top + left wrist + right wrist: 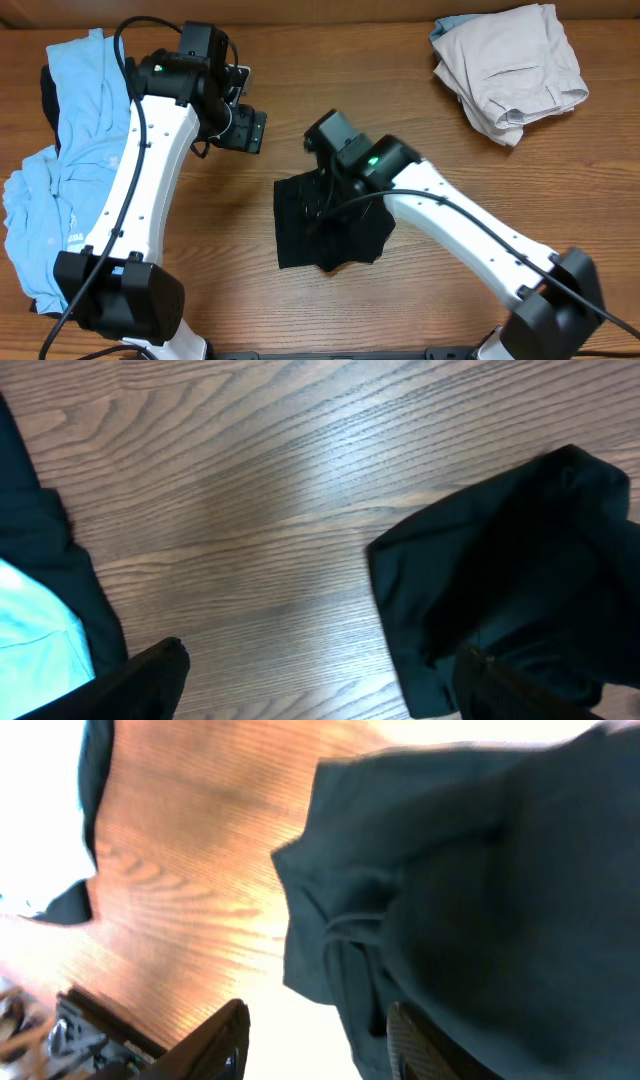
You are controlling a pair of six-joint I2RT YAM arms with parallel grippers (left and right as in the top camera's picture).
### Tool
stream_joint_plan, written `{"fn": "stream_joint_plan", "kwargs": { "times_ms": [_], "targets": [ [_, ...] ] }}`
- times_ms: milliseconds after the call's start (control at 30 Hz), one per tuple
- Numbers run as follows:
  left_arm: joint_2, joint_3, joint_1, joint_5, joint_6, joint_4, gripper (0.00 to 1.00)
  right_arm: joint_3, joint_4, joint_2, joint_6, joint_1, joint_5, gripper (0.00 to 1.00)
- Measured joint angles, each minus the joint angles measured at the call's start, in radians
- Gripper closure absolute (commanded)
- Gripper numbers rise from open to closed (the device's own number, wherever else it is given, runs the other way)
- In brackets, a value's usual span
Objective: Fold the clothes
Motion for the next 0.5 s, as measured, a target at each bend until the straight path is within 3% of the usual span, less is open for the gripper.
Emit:
{"fn": "stream_joint_plan", "kwargs": {
  "times_ms": [233, 500],
  "targets": [
    [0.016, 0.0, 0.022, 0.0, 0.0, 0.026, 0.09, 0.063, -0.106, -0.042, 0.071, -0.006, 0.172, 0.52],
    [0.016, 0.0, 0.129, -0.004, 0.0, 0.074, 0.0, 0.063, -0.159, 0.055, 0.251, -0.013, 0.251, 0.53]
  ]
}}
